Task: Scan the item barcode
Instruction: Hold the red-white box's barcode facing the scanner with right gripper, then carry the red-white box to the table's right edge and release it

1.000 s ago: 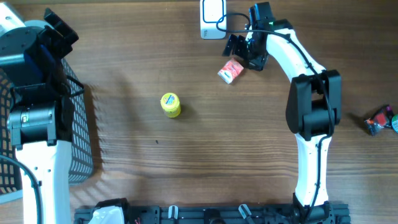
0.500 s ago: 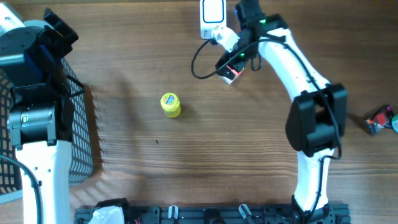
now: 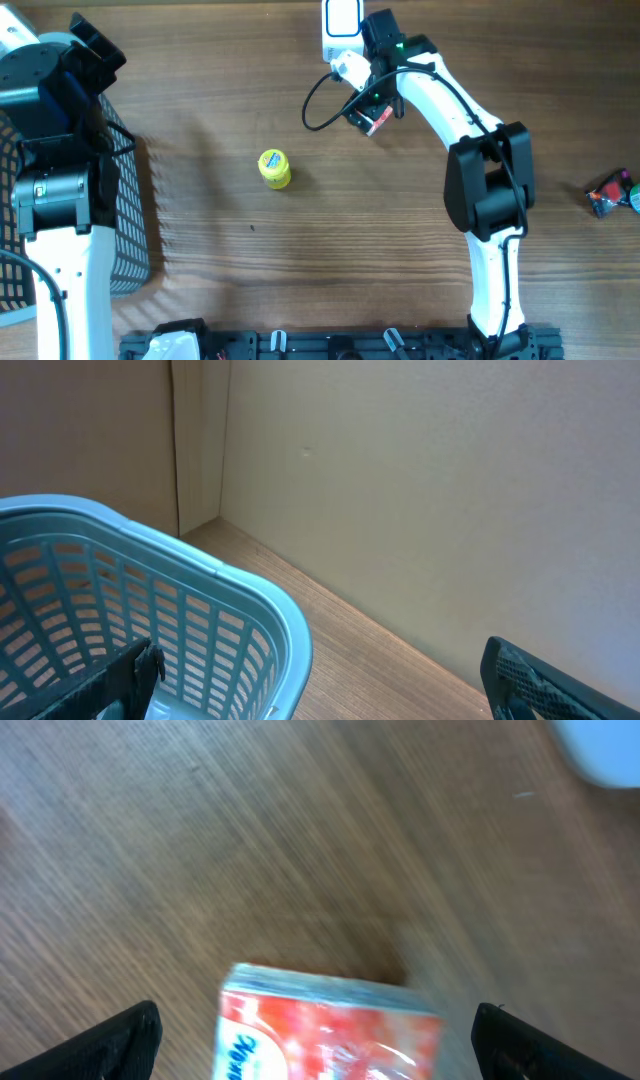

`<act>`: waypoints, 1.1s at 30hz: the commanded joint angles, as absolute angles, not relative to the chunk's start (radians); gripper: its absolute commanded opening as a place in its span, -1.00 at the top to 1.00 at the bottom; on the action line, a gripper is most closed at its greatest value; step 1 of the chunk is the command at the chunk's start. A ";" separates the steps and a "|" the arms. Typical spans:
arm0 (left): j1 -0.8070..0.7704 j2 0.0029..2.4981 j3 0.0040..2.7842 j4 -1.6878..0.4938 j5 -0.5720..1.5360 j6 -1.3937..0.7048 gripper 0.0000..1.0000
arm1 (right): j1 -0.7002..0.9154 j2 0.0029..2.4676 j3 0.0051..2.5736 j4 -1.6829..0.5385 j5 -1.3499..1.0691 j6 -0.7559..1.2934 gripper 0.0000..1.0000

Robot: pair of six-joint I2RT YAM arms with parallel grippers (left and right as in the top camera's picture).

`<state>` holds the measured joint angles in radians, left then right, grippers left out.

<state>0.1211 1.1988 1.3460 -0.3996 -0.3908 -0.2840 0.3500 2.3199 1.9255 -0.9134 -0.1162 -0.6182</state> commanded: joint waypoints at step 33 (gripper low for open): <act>0.129 1.234 1.344 -0.392 -0.382 -0.296 -1.00 | 0.356 2.400 2.003 0.040 -0.247 -0.344 0.22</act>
<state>0.1211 1.2331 1.3457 -0.3962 -0.3908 -0.2909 0.3531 2.3741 1.9865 -0.0017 -0.2771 -0.2745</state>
